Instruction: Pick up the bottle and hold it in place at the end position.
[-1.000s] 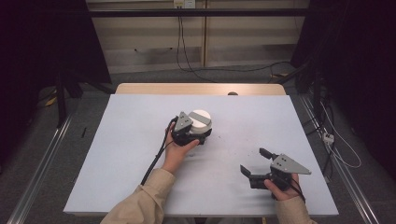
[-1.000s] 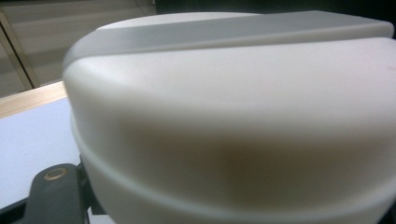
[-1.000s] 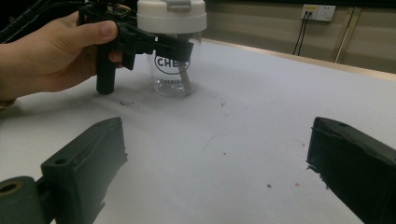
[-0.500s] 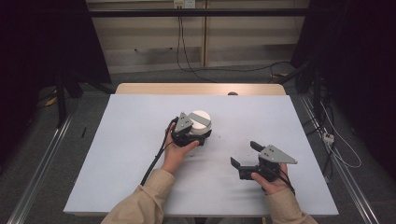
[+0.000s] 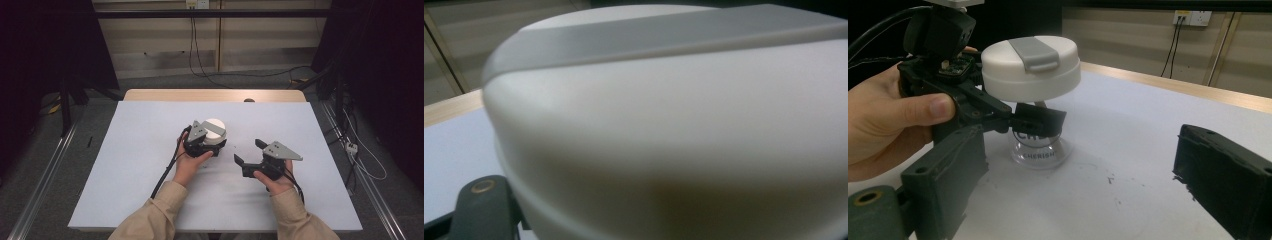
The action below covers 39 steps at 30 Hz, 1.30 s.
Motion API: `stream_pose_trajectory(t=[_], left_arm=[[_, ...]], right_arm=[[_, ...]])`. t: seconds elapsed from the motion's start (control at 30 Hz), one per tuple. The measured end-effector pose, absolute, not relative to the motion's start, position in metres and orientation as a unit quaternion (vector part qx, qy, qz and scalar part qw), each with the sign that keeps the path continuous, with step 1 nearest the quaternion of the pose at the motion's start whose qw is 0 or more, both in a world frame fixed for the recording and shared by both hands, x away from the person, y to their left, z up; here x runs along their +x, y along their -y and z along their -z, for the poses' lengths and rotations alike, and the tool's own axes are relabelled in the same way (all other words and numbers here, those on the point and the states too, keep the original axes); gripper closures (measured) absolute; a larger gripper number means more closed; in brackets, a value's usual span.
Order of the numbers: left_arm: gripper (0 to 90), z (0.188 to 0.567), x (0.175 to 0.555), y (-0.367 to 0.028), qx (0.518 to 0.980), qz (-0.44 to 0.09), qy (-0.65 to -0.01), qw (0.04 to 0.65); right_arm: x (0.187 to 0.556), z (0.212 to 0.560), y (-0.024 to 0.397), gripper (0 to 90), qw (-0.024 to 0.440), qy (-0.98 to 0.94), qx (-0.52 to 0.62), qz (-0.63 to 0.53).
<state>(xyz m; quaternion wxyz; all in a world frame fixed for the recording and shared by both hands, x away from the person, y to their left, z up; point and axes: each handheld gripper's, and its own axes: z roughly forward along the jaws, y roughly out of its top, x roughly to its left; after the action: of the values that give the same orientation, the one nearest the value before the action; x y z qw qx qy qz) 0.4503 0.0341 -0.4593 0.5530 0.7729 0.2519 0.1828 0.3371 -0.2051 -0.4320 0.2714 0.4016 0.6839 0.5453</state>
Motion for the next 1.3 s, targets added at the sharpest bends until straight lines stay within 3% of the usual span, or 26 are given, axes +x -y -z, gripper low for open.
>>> stream_pose_trajectory(t=[0.4,0.83,1.0,1.3], left_arm=[[15.2,0.456,0.446,-0.038,0.785,-0.195,-0.256,0.530],[18.4,0.459,0.447,-0.040,0.782,-0.186,-0.244,0.543],[18.5,0.459,0.447,-0.041,0.782,-0.183,-0.248,0.541],[18.6,0.459,0.447,-0.042,0.783,-0.182,-0.248,0.541]], right_arm=[[0.348,0.430,0.192,6.2,0.269,-0.692,0.390,-0.545],[0.357,0.429,0.188,9.0,0.267,-0.693,0.396,-0.540],[0.362,0.429,0.186,18.3,0.260,-0.691,0.401,-0.542],[0.371,0.426,0.182,57.2,0.236,-0.700,0.400,-0.543]])
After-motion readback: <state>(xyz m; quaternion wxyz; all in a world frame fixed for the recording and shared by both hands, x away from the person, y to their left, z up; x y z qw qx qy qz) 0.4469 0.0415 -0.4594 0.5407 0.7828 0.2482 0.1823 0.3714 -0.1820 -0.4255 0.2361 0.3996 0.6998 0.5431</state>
